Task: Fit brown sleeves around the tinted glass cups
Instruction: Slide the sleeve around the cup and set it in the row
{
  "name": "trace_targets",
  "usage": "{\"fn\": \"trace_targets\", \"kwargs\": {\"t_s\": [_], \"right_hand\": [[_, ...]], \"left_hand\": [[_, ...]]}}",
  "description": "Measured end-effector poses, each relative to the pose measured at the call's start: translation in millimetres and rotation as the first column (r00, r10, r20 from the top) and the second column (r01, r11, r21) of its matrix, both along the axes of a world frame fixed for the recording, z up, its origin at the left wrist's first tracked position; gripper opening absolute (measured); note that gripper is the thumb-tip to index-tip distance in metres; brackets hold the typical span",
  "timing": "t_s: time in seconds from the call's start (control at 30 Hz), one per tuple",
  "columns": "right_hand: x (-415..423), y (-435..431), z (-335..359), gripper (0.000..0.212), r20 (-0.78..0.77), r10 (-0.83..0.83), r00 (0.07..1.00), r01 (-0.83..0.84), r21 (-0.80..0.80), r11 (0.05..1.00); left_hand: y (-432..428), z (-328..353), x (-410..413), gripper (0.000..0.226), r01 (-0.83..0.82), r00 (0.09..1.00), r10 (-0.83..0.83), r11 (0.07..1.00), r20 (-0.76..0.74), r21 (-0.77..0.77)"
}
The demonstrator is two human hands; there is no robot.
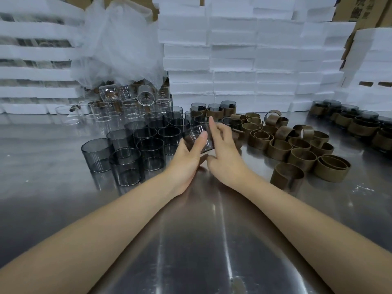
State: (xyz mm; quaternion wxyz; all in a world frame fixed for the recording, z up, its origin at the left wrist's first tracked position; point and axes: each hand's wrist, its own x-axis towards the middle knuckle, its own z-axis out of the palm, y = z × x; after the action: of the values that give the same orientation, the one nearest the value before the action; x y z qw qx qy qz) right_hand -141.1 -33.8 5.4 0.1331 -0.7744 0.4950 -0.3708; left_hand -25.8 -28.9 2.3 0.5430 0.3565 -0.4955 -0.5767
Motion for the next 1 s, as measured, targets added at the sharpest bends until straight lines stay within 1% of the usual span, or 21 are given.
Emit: {"fn": "trace_targets", "kwargs": {"t_s": [0.07, 0.13, 0.2, 0.23, 0.3, 0.4, 0.43, 0.47, 0.5, 0.53, 0.6, 0.63, 0.7, 0.73, 0.77, 0.83, 0.87, 0.93, 0.97, 1.0], "right_hand": [[9.5, 9.0, -0.8, 0.091, -0.087, 0.064, 0.994, -0.069, -0.046, 0.997], [19.2, 15.9, -1.4, 0.091, -0.154, 0.094, 0.984, -0.107, -0.082, 0.991], [22.1, 17.5, -0.7, 0.089, -0.182, 0.089, 0.979, -0.106, -0.088, 0.99], [21.3, 17.1, -0.1, 0.089, -0.169, 0.089, 0.982, -0.104, -0.079, 0.991], [17.7, 14.6, 0.6, 0.093, -0.077, 0.085, 0.993, -0.086, -0.017, 0.996], [10.8, 5.8, 3.8, 0.101, 0.179, 0.015, 0.984, -0.047, 0.178, 0.983], [7.3, 2.4, 6.6, 0.099, 0.268, 0.008, 0.963, -0.074, 0.239, 0.968], [3.8, -0.4, 9.1, 0.091, 0.348, 0.027, 0.937, -0.125, 0.263, 0.957], [1.1, -2.7, 9.8, 0.08, 0.398, 0.049, 0.916, -0.16, 0.251, 0.955], [-0.7, -3.6, 9.3, 0.073, 0.408, 0.05, 0.912, -0.154, 0.225, 0.962], [0.5, -2.4, 5.9, 0.078, 0.364, 0.016, 0.931, -0.081, 0.164, 0.983], [3.1, -0.1, 3.5, 0.082, 0.337, -0.01, 0.941, -0.03, 0.111, 0.993], [6.6, 1.8, -4.0, 0.082, 0.302, -0.059, 0.951, 0.061, 0.001, 0.998], [7.3, 2.2, -6.7, 0.079, 0.29, -0.074, 0.954, 0.093, -0.052, 0.994], [7.2, 2.8, -8.0, 0.077, 0.271, -0.081, 0.959, 0.109, -0.091, 0.99], [6.3, 2.8, -9.1, 0.075, 0.215, -0.073, 0.974, 0.104, -0.137, 0.985], [5.7, 3.0, -8.2, 0.077, 0.191, -0.065, 0.979, 0.093, -0.141, 0.986], [3.3, 2.4, -3.7, 0.084, 0.199, -0.033, 0.979, 0.051, -0.086, 0.995], [1.8, 1.7, -1.2, 0.087, 0.242, 0.003, 0.97, 0.007, -0.038, 0.999], [-0.3, 0.2, 0.8, 0.09, 0.308, 0.05, 0.95, -0.054, 0.004, 0.999]], "left_hand": [[-0.4, -0.3, 1.3, 0.051, -0.049, 0.999, 0.048, 0.999, 0.012, 0.005], [-1.2, -0.7, 3.7, 0.052, -0.032, 0.998, 0.03, 0.999, 0.055, 0.029], [-2.1, -0.5, 5.5, 0.055, -0.003, 0.996, -0.001, 0.999, 0.094, 0.048], [-2.2, 0.1, 5.2, 0.056, -0.011, 0.994, 0.005, 0.999, 0.109, 0.048], [-1.3, 0.0, 2.8, 0.057, -0.044, 0.99, 0.039, 0.999, 0.138, 0.03], [2.6, -1.6, -0.8, 0.052, -0.069, 0.987, 0.074, 0.997, 0.145, -0.039], [4.0, -1.6, -1.2, 0.057, -0.062, 0.986, 0.07, 0.996, 0.151, -0.06], [4.9, -1.1, -1.1, 0.063, -0.047, 0.985, 0.058, 0.996, 0.16, -0.07], [5.9, -0.1, -0.5, 0.067, -0.029, 0.986, 0.041, 0.997, 0.163, -0.071], [6.1, 0.5, -0.1, 0.068, -0.015, 0.987, 0.025, 0.998, 0.158, -0.067], [4.9, 0.4, 0.8, 0.065, 0.012, 0.989, -0.004, 0.998, 0.147, -0.055], [4.8, 0.6, 0.6, 0.062, 0.011, 0.99, -0.004, 0.999, 0.138, -0.048], [5.7, 0.2, -1.2, 0.055, -0.008, 0.99, 0.012, 1.0, 0.138, -0.029], [5.2, -0.7, -2.5, 0.054, -0.015, 0.986, 0.02, 0.999, 0.163, -0.032], [4.1, -1.6, -3.4, 0.052, -0.025, 0.973, 0.036, 0.998, 0.226, -0.053], [3.4, -2.3, -2.5, 0.041, -0.049, 0.911, 0.099, 0.99, 0.399, -0.134], [3.6, -2.3, -1.3, 0.039, -0.038, 0.881, 0.113, 0.985, 0.46, -0.17], [1.6, -4.0, 1.5, 0.048, 0.002, 0.848, 0.102, 0.981, 0.52, -0.195], [2.1, -4.8, 2.6, 0.054, 0.011, 0.859, 0.085, 0.983, 0.504, -0.184], [2.6, -5.6, 3.2, 0.06, 0.022, 0.89, 0.051, 0.988, 0.453, -0.154]]}}
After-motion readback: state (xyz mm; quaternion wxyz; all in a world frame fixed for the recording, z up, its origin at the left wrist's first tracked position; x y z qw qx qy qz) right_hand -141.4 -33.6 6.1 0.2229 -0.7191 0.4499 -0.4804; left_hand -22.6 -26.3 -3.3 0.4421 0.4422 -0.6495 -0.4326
